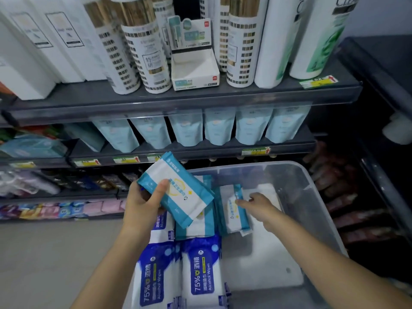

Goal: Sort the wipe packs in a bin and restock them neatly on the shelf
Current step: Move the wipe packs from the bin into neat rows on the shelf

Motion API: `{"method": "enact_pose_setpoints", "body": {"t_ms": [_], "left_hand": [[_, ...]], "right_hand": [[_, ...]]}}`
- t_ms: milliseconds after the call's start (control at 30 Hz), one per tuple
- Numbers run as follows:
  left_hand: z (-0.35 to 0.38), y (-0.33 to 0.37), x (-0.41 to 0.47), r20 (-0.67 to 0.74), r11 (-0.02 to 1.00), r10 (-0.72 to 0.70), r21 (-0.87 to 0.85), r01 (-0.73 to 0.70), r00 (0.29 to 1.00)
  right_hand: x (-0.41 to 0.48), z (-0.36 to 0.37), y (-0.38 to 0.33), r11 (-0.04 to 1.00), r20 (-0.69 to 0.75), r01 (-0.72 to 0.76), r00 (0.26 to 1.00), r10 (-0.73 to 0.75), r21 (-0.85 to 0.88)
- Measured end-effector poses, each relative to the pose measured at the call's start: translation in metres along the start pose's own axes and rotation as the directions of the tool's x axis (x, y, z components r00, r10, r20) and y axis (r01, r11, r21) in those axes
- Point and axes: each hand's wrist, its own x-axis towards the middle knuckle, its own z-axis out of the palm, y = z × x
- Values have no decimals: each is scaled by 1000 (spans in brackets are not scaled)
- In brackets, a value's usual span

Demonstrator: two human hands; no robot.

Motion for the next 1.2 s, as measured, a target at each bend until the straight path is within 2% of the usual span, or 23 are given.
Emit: {"method": "enact_pose_setpoints", "body": {"t_ms": [100, 333, 600, 767, 967, 1200], "left_hand": [[-6, -5, -4, -14, 1000, -15, -11, 15, 1000], [-12, -10, -14, -40, 999, -39, -17, 39, 998], [-6, -4, -28, -61, 999, -16, -31, 14, 998], [-2, -2, -38, -62, 999, 20, -41, -23, 998], [7, 11, -39, 81, 996, 78, -39, -75, 994], [11, 26, -61, 336, 993, 115, -79, -93, 935]], "right_hand": [[7, 14, 6, 996, 46, -32, 999, 28, 81], [16, 21, 9, 999, 41, -41, 998, 40, 12], [-5, 8, 4, 997, 8, 25, 1000, -26, 71], [-34, -19, -1, 993, -40, 119, 992, -118, 22], [-93, -38, -2, 956, -200, 293, 935, -293, -31], [-186, -25, 14, 896, -419, 413, 851, -316, 162]]}}
